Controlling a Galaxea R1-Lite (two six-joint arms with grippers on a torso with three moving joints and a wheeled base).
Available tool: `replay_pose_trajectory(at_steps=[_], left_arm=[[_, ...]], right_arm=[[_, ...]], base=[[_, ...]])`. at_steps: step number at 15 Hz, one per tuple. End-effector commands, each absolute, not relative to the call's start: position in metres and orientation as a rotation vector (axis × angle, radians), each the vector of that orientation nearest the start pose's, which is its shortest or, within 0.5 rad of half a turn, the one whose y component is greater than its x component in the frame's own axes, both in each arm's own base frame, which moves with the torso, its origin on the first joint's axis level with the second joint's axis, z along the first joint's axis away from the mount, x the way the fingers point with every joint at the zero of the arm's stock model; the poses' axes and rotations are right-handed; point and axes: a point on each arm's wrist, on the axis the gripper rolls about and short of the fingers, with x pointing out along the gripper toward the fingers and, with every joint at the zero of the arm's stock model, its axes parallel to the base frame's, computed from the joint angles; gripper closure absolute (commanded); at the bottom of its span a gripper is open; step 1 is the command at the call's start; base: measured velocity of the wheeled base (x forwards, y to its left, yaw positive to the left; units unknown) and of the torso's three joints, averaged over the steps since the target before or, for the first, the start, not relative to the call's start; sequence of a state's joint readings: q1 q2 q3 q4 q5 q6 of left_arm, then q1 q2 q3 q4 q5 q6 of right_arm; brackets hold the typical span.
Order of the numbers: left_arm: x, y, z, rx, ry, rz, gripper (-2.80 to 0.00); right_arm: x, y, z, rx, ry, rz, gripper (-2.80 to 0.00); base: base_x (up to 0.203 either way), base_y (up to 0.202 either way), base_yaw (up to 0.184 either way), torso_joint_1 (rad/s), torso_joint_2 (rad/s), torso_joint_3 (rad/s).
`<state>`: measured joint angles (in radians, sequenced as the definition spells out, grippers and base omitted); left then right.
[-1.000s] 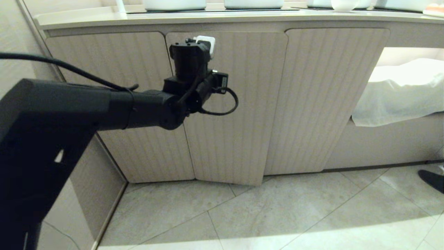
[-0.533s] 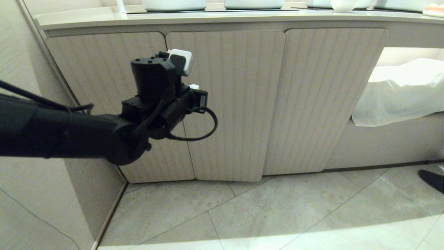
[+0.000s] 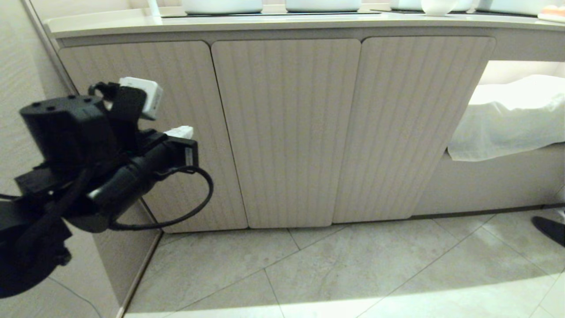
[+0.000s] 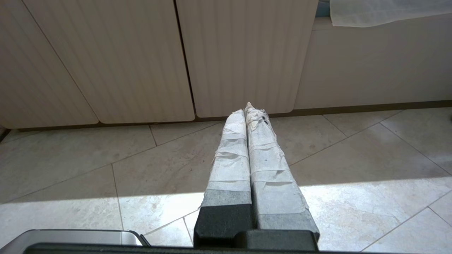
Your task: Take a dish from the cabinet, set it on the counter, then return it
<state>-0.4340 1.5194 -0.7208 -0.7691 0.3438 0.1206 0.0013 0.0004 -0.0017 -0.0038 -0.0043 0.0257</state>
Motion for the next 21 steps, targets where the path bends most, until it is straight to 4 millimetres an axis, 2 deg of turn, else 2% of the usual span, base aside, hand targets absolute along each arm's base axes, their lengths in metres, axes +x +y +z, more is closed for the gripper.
replay_pose_trajectory(at_steps=[1,6,13,18,21], left_arm=[[0.213,-0.079,0.229,0.122,-0.008,-0.041,0.00],[0.174,-0.053,0.206,0.137,0.039,0.011,0.00],[0.135,-0.040,0.178,0.159,0.085,0.060,0.00],[0.083,-0.007,0.153,0.165,0.101,0.075,0.00],[0.049,0.000,0.134,0.165,0.079,0.062,0.00]], right_arm=[[-0.023,0.000,0.076,0.026,-0.005,-0.003,0.00],[-0.023,0.000,0.076,0.026,-0.005,-0.003,0.00],[-0.023,0.000,0.076,0.026,-0.005,-0.003,0.00],[-0.023,0.000,0.076,0.026,-0.005,-0.003,0.00],[-0.023,0.000,0.076,0.026,-0.005,-0.003,0.00]], base=[[0.000,0.000,0.000,-0.001,0.00,0.026],[0.000,0.000,0.000,0.000,0.00,0.000],[0.000,0.000,0.000,0.000,0.00,0.000],[0.000,0.000,0.000,0.000,0.00,0.000],[0.000,0.000,0.000,0.000,0.00,0.000]])
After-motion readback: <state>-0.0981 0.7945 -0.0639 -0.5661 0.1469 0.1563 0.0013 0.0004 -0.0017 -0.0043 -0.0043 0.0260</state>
